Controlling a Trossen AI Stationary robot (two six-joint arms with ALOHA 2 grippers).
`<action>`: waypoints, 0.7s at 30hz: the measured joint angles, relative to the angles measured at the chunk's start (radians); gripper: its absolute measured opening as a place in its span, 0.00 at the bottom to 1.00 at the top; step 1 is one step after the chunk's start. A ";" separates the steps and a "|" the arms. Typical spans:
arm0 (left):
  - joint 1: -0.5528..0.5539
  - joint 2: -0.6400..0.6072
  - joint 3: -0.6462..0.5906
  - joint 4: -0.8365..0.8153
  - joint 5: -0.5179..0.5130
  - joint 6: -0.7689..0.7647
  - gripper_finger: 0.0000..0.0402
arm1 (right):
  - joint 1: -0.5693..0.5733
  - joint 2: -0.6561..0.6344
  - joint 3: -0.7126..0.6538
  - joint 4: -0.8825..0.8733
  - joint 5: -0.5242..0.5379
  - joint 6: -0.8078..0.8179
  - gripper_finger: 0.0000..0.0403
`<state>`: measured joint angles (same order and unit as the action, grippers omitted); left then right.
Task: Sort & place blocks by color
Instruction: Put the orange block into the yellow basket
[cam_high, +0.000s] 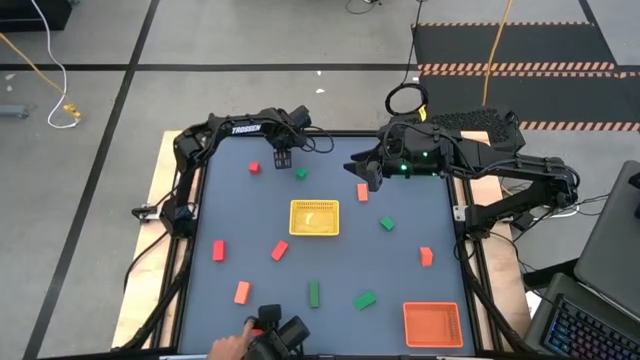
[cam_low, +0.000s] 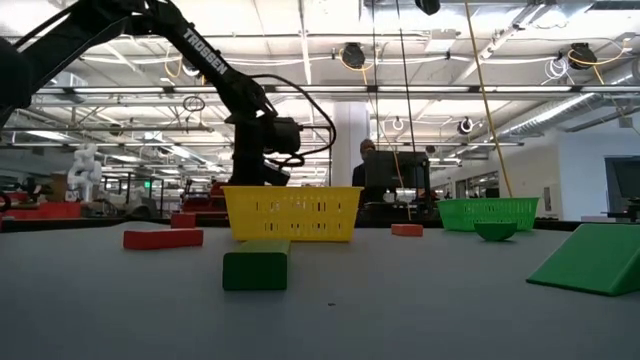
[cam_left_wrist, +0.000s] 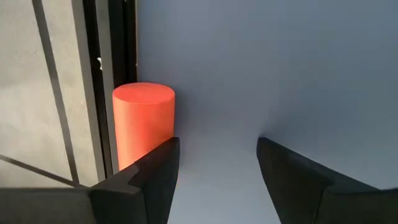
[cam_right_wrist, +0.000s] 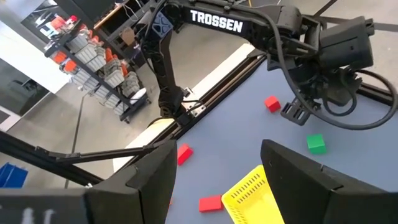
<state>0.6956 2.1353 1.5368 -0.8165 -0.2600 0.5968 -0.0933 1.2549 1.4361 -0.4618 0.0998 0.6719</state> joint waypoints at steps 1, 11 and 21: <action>-0.001 0.000 0.000 0.003 0.001 0.000 0.55 | 0.000 0.000 0.000 -0.002 0.000 0.001 0.57; -0.025 0.004 0.000 -0.074 0.050 -0.033 0.39 | -0.011 0.000 0.000 -0.008 0.005 -0.031 0.57; -0.076 -0.001 0.003 -0.175 0.056 -0.098 0.03 | -0.018 0.000 0.000 -0.008 0.004 -0.037 0.57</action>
<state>0.6194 2.1340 1.5400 -0.9918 -0.2037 0.4985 -0.1113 1.2549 1.4361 -0.4701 0.1040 0.6353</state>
